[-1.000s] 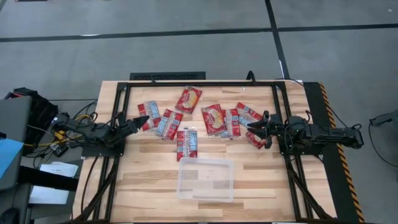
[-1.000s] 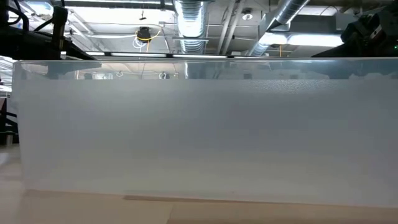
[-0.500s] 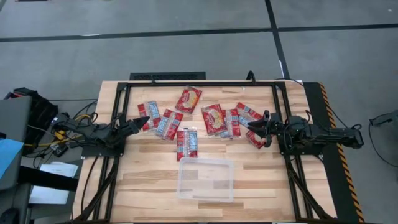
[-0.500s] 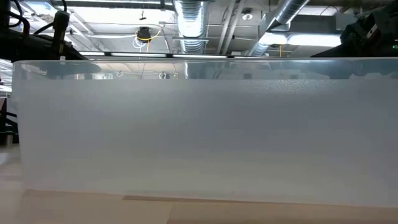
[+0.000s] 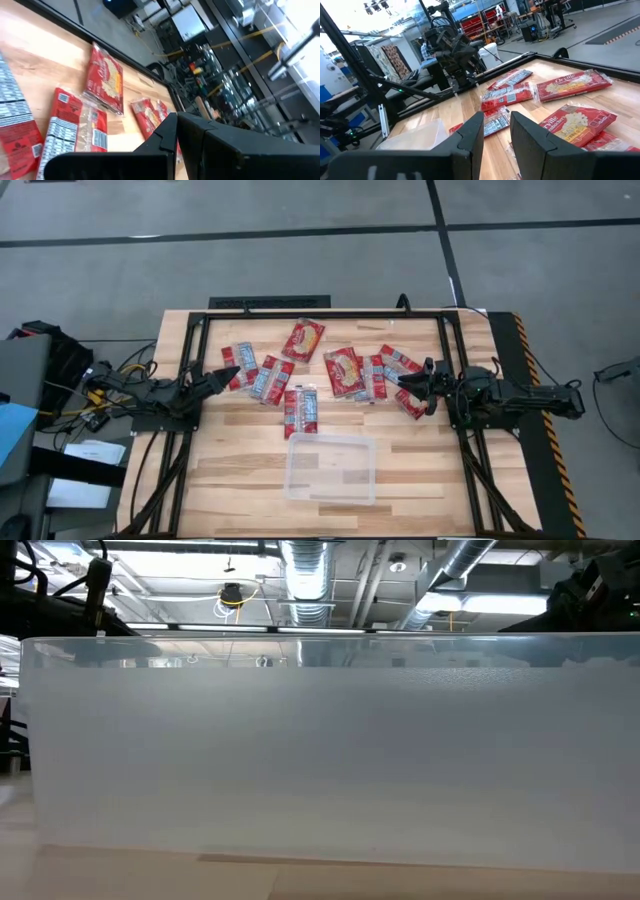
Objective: Sort popcorn bags into baskets
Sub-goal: Put the red popcorn bag into the white bin
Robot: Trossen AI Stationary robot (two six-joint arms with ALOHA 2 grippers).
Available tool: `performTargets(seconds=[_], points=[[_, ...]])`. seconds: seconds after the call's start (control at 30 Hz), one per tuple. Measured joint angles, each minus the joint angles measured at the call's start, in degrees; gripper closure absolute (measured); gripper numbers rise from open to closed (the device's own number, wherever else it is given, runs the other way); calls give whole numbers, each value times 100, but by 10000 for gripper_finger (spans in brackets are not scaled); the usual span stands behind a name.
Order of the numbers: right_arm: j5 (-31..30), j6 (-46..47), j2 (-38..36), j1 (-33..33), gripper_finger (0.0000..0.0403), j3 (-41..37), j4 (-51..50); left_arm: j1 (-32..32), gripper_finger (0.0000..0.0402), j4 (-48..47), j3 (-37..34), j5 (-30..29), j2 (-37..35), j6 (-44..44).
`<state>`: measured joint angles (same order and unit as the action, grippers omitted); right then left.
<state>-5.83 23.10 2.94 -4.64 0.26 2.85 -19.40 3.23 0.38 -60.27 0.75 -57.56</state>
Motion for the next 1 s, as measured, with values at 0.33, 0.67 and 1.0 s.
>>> performTargets(seconds=[0.33, 0.67, 1.0], points=[[-48, 755, 1, -1, 282, -1, 46, 1, 395, 419, 4, -1, 0, -588], [-1089, 929, 1, -11, 222, 330, 751, 0, 236, 2936, 1084, 1052, 678, 3049], [-1430, 207, 292, -122, 134, 964, 745, 168, 113, -2999, 4393, -52, 3083, 1134]])
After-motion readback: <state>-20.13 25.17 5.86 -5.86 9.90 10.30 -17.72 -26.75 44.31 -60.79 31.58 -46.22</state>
